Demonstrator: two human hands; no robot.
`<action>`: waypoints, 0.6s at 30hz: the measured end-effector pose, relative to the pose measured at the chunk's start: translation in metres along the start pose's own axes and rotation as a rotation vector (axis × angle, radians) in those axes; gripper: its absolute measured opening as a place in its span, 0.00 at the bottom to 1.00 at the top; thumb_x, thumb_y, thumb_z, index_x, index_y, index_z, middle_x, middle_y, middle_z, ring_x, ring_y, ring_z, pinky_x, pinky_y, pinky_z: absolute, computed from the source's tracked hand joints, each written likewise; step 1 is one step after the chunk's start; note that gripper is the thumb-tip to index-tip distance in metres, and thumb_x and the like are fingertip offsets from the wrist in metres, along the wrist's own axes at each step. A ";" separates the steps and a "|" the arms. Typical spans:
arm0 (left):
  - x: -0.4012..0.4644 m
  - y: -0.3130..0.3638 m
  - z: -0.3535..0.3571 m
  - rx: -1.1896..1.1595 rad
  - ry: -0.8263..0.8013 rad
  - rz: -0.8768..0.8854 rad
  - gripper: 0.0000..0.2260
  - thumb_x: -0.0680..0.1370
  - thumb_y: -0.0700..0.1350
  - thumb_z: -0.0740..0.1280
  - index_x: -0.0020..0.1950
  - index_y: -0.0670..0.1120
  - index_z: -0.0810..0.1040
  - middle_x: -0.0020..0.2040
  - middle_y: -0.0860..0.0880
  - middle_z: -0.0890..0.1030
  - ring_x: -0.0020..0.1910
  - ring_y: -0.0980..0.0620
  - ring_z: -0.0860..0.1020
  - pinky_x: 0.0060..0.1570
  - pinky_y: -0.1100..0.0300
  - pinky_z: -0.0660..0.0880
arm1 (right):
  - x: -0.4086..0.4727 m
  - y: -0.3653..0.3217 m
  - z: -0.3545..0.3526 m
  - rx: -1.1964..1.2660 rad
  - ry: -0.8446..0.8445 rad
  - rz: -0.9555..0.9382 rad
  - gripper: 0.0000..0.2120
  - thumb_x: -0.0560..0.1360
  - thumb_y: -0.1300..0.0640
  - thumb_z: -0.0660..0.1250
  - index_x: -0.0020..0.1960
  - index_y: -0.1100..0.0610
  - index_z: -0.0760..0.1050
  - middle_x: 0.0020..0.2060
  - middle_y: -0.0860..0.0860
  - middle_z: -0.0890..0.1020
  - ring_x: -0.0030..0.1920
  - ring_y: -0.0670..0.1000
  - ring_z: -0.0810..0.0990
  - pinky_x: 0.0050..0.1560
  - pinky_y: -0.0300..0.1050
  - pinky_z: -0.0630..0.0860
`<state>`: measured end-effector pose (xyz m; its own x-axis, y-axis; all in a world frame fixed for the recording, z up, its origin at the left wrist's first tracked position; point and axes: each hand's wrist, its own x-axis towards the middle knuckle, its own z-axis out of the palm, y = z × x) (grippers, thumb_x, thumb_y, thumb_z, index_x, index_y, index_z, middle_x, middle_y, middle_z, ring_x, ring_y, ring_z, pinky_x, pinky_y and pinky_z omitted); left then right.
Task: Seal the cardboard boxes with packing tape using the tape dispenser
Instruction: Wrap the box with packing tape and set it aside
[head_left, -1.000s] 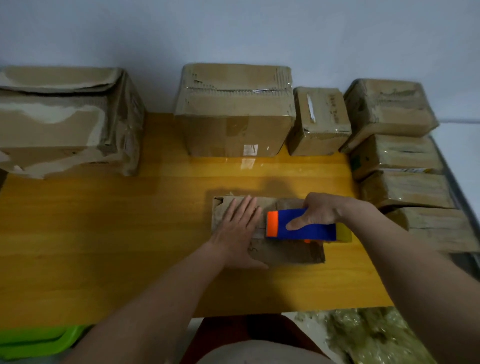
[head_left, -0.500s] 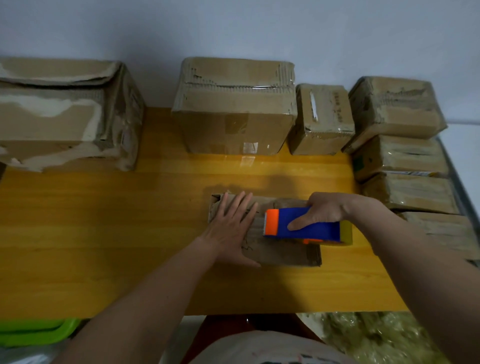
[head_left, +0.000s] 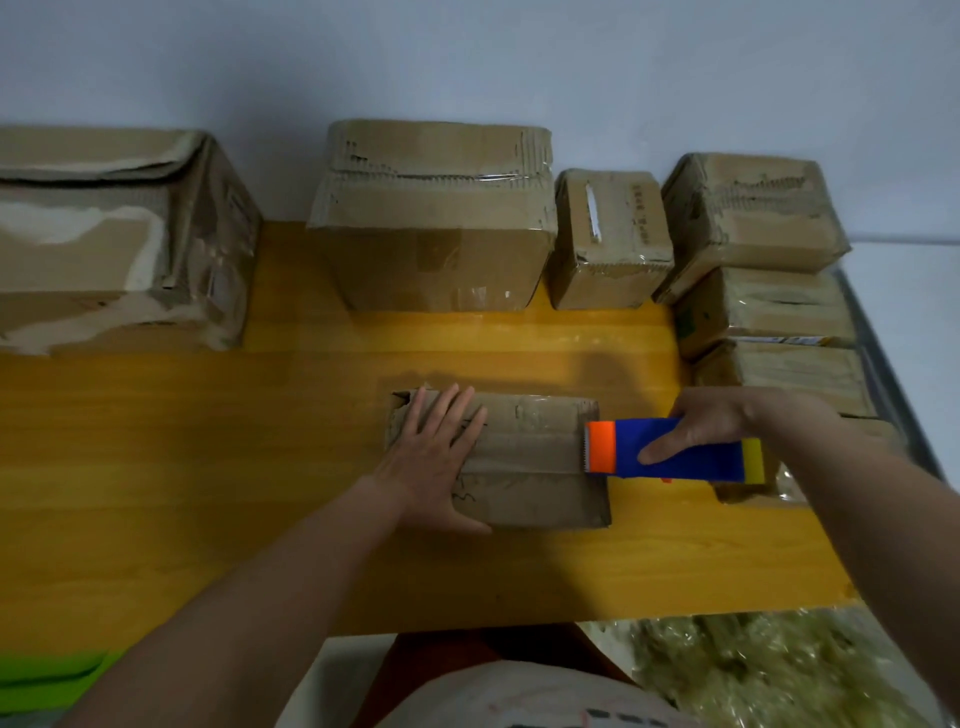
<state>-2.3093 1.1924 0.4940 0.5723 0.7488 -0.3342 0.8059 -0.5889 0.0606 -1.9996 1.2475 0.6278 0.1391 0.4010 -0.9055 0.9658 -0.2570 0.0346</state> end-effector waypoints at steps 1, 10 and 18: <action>0.001 0.000 -0.001 0.015 -0.007 0.004 0.61 0.58 0.85 0.44 0.78 0.46 0.37 0.78 0.42 0.38 0.75 0.41 0.33 0.71 0.35 0.35 | 0.000 0.001 -0.001 0.003 -0.004 -0.001 0.32 0.63 0.38 0.74 0.58 0.57 0.74 0.54 0.54 0.80 0.55 0.55 0.78 0.57 0.50 0.76; 0.031 0.045 -0.022 0.080 -0.017 -0.006 0.65 0.58 0.84 0.53 0.75 0.40 0.31 0.75 0.37 0.30 0.72 0.35 0.29 0.68 0.32 0.36 | 0.006 0.006 -0.004 0.016 -0.041 -0.060 0.30 0.64 0.38 0.74 0.56 0.58 0.75 0.54 0.54 0.81 0.54 0.56 0.79 0.60 0.52 0.75; 0.072 0.093 -0.028 0.095 -0.002 0.027 0.64 0.58 0.83 0.52 0.77 0.42 0.34 0.76 0.37 0.32 0.73 0.35 0.30 0.67 0.31 0.37 | 0.015 0.017 -0.003 0.038 -0.071 -0.131 0.31 0.64 0.37 0.73 0.56 0.57 0.75 0.54 0.54 0.81 0.54 0.55 0.79 0.60 0.53 0.75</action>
<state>-2.1887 1.1998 0.5021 0.5931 0.7318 -0.3357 0.7722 -0.6350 -0.0200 -1.9802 1.2521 0.6162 -0.0045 0.3702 -0.9289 0.9654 -0.2404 -0.1005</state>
